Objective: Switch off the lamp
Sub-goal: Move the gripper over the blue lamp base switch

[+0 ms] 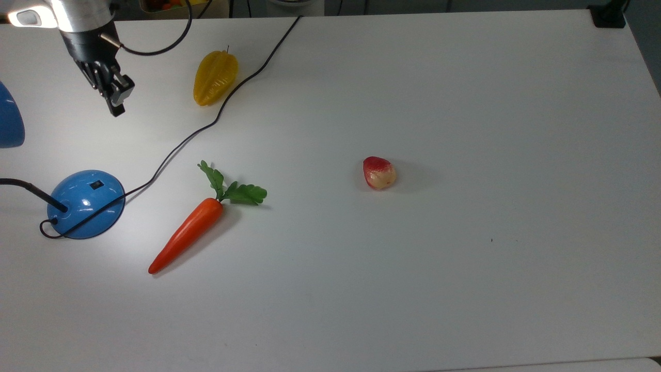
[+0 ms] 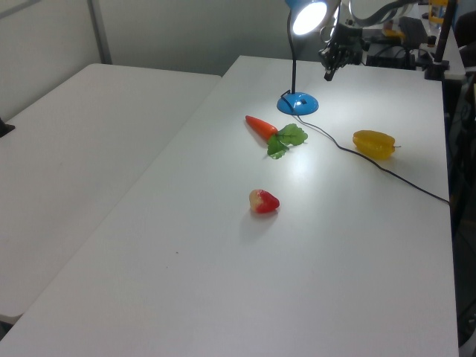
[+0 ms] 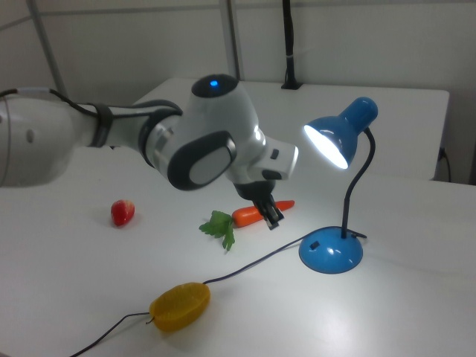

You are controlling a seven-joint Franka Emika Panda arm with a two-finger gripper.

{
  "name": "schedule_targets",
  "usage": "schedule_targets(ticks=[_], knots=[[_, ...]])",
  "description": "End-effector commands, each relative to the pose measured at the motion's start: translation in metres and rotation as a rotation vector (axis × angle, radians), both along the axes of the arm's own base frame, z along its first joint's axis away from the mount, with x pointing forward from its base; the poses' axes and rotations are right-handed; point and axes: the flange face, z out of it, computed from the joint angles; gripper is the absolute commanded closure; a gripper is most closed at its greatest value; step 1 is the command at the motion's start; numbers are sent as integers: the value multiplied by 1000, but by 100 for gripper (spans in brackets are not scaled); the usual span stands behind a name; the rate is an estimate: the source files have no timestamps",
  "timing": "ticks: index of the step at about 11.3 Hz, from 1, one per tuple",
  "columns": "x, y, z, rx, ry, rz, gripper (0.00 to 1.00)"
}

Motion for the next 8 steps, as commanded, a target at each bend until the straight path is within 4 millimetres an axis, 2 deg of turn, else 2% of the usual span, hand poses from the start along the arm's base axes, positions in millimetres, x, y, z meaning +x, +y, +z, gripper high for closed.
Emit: schedule_targets(ticks=[1, 3, 5, 8], knots=[[11, -31, -34, -34, -80, -91, 100], [19, -44, -56, -66, -142, -131, 100], [26, -47, -72, -88, -186, -146, 100], [37, -47, -81, -100, -204, -142, 100]])
